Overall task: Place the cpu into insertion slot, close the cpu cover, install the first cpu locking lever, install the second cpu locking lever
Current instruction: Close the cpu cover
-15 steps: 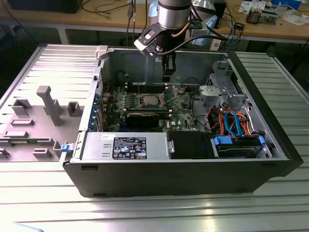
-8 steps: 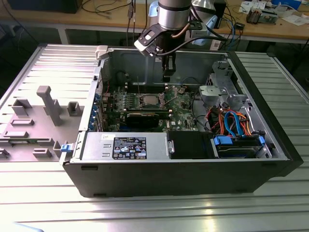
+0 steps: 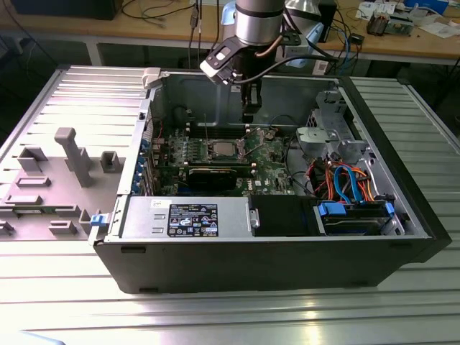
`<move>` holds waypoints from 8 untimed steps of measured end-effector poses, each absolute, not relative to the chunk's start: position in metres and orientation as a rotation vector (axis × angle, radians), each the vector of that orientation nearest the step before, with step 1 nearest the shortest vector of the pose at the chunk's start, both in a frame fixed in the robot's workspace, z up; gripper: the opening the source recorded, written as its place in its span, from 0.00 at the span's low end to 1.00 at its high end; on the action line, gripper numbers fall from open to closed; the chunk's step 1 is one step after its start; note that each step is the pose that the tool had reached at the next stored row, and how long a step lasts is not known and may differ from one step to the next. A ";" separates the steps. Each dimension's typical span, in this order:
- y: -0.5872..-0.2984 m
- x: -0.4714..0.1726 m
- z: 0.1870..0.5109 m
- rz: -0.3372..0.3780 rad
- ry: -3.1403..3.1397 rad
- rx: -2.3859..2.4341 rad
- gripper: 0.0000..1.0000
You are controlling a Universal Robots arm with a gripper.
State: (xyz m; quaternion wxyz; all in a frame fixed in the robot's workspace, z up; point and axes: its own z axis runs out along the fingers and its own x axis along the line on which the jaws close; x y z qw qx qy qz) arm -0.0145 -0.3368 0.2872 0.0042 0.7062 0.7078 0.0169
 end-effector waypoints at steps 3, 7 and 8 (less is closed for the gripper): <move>-0.337 -0.013 0.287 0.053 2.218 2.213 0.11; -0.337 -0.010 0.287 0.053 2.218 2.213 0.11; -0.337 -0.009 0.287 0.053 2.218 2.213 0.11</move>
